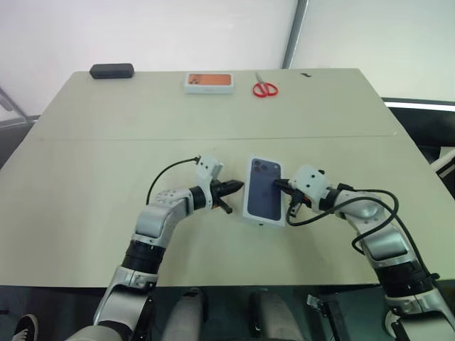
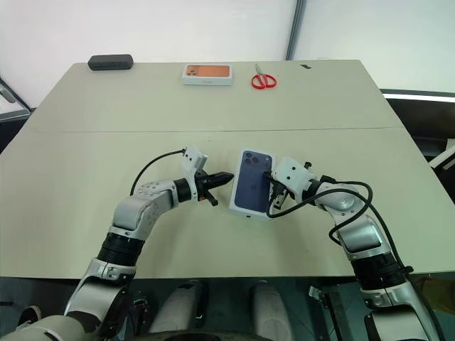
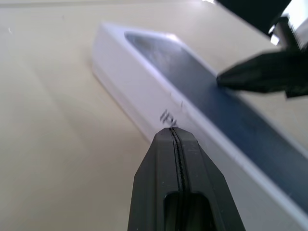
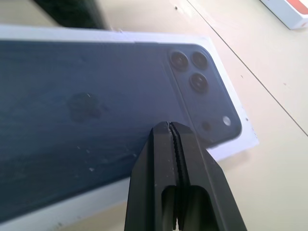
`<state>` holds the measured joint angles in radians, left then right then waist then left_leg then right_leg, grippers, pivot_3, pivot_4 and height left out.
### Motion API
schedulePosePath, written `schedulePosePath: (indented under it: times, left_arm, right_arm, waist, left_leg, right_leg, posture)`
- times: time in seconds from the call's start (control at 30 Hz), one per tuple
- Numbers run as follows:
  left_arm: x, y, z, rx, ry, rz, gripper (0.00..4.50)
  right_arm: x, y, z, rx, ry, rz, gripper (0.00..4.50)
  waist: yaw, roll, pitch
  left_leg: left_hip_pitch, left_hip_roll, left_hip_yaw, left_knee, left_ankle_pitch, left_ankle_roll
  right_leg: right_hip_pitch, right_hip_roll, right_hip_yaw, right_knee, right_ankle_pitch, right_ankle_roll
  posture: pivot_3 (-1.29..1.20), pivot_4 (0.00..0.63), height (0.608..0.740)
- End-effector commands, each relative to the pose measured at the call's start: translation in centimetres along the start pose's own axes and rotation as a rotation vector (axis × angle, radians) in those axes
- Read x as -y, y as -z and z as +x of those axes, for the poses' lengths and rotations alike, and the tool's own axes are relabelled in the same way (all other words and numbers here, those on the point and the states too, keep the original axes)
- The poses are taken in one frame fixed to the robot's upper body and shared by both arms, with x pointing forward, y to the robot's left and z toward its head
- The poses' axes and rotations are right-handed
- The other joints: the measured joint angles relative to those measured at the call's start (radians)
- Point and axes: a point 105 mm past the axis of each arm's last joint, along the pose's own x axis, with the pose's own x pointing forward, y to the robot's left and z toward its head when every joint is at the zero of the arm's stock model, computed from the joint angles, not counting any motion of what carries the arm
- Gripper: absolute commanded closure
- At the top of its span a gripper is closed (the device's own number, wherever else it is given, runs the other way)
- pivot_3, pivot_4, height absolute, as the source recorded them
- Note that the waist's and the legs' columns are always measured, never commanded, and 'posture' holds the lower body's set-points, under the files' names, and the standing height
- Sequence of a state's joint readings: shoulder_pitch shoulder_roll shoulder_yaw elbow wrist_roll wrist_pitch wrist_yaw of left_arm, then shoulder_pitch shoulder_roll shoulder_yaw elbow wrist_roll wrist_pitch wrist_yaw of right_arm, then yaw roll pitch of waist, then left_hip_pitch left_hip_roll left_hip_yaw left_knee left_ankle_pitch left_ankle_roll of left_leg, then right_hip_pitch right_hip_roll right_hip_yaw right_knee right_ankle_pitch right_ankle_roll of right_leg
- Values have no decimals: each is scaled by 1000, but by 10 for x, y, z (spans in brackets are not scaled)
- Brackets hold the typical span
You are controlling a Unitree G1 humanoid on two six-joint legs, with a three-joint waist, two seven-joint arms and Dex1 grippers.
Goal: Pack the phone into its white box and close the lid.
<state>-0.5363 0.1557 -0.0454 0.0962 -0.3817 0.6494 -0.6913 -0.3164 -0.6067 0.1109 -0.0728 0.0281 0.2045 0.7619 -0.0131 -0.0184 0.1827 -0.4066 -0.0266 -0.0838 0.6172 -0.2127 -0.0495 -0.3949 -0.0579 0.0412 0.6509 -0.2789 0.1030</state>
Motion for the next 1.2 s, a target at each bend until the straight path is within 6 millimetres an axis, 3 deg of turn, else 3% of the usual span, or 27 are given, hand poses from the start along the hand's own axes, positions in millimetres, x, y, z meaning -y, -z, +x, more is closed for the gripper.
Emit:
schedulePosePath:
  times: [0.03,0.1,0.2,0.33,0.43,0.5,0.57,0.67,0.73,0.87,0.93,1.0,1.1,1.2]
  left_arm:
    - [7,-43,0,142,43,-8,4500]
    - [10,-51,4,160,55,-6,4500]
    - [15,-47,12,141,77,0,4500]
    - [20,-7,26,-2,93,-55,4500]
    - [14,24,26,-150,51,73,4500]
    - [14,33,24,-166,65,111,4500]
    - [14,30,24,-133,74,60,4500]
    - [13,26,23,-120,66,50,4500]
    - [15,33,17,-161,90,83,4500]
    - [15,35,6,-174,106,97,4500]
    - [6,18,5,-92,56,40,4500]
    - [1,-4,1,5,38,-11,4500]
    - [-2,-18,-9,52,44,14,3685]
    - [-17,-32,-31,80,-1,119,2148]
  right_arm:
    - [20,-26,-5,96,64,4,4454]
    - [26,-28,-4,95,80,-8,4454]
    - [26,-28,-2,91,76,-15,4454]
    - [23,-16,1,35,86,-49,4454]
    - [16,-9,3,5,63,-64,4454]
    - [-2,9,4,-73,-23,-98,4454]
    - [-11,21,4,-127,-68,-39,4454]
    - [-12,23,3,-144,-74,-12,4454]
    - [-6,15,1,-108,-61,1,4454]
    - [-16,7,-4,-72,-144,32,4454]
    - [-34,0,-10,-44,-244,79,4454]
    - [-28,-4,-10,-24,-216,136,4454]
    - [-7,-9,-9,9,-129,230,4500]
    - [13,-21,-11,77,-77,259,3134]
  waist:
    - [0,0,0]
    - [-1,0,0]
    - [0,0,0]
    - [0,0,0]
    - [-3,0,0]
    - [-1,0,0]
    - [-1,1,-1]
    - [-1,0,-2]
    - [-2,0,-2]
    - [-3,0,-2]
    - [-1,0,-2]
    - [-1,-1,-1]
    - [-5,-1,-1]
    - [-7,-1,-1]
  left_leg:
    - [0,0,0,0,0,0]
    - [0,0,0,0,0,0]
    - [0,-1,0,0,0,0]
    - [0,-2,0,0,0,0]
    - [0,-3,1,0,0,0]
    - [0,-2,0,0,0,0]
    - [2,-2,1,0,0,0]
    - [6,-2,0,-1,0,0]
    - [7,-2,0,-1,0,0]
    - [8,0,1,-2,0,0]
    - [8,1,0,-2,0,0]
    - [7,1,0,-2,0,0]
    - [6,2,0,-1,0,0]
    - [6,2,0,-2,0,0]
  right_leg:
    - [0,0,0,0,0,0]
    - [0,0,0,0,0,0]
    - [0,0,0,0,0,0]
    - [0,0,0,0,0,0]
    - [0,0,0,1,0,0]
    - [-1,1,0,1,0,0]
    - [1,1,1,1,0,0]
    - [5,1,0,0,0,0]
    - [6,1,0,0,0,0]
    - [6,1,1,0,0,0]
    - [7,1,1,0,0,0]
    - [7,1,1,0,0,0]
    - [5,1,1,0,0,0]
    - [4,2,1,1,0,0]
  posture:
    - [0,150,740]
    - [0,150,740]
    - [0,150,740]
    - [0,150,740]
    - [0,150,740]
    - [0,150,740]
    - [0,150,740]
    - [0,150,740]
    - [0,150,740]
    - [0,150,740]
    - [0,150,740]
    - [0,150,740]
    - [0,150,740]
    - [0,150,740]
